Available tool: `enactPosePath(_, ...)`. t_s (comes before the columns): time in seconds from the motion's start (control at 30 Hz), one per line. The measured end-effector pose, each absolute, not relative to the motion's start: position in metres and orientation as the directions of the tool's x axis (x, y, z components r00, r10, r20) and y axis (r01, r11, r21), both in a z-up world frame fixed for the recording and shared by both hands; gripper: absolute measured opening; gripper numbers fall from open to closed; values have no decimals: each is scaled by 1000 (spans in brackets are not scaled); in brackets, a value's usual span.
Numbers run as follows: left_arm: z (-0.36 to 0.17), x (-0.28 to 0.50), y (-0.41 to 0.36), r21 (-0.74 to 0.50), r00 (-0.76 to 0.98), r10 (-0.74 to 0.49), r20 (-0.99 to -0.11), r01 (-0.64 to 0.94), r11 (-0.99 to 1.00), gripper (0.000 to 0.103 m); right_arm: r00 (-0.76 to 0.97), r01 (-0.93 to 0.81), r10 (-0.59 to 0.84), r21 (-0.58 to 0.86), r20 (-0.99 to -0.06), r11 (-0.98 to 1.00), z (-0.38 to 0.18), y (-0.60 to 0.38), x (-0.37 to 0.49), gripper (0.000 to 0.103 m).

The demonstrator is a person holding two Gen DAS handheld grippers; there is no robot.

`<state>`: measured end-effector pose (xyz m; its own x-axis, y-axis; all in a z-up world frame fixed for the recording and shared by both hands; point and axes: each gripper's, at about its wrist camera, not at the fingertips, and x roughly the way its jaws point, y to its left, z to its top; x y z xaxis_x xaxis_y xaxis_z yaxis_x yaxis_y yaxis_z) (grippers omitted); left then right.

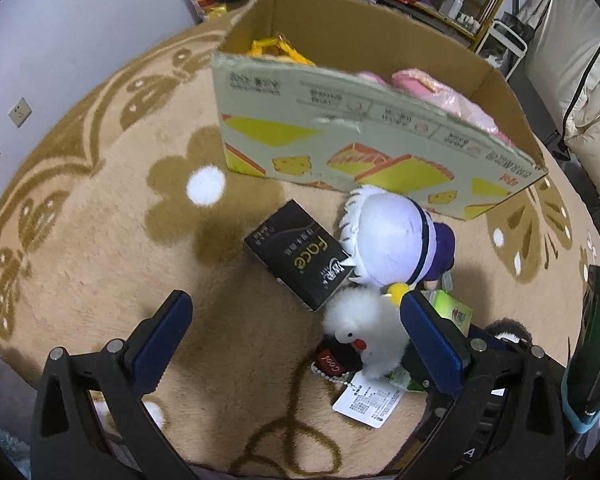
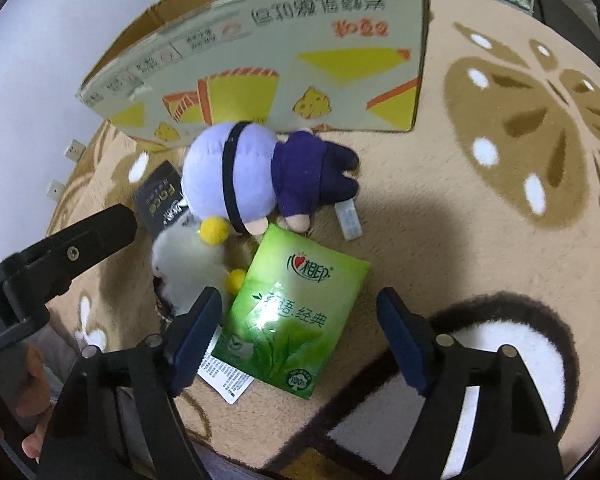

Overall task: Organize soft objects
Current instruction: 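Move both tools back toward the white-and-purple doll and green tissue pack, then grasp the white fluffy plush with the left tool while the right tool grasps the green tissue pack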

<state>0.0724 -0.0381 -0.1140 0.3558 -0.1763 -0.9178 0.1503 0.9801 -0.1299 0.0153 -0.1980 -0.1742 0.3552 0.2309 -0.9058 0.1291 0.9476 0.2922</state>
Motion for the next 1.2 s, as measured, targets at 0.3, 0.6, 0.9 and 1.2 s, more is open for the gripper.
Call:
enactPosePath(0.3,-137,75,-54,-114,297,-163,-941,175,978,103,338,129,220,277,-915,952,-179,-198,22,74)
enactPosePath(0.6,-151,79,-66,-90,267,-139,-954,186,978,103,331,131,226,281,-916,951,-184,-200,18,72)
enactPosePath(0.9,-162,81,-84,-47,263,-103,-959,213,976,103,328,131,223,278,-918,952,-183,-200,17,72)
enactPosePath(1.2,-176,80,-74,-18,245,-70,-967,209,978,88,320,126,211,263,-923,957,-183,-199,17,70)
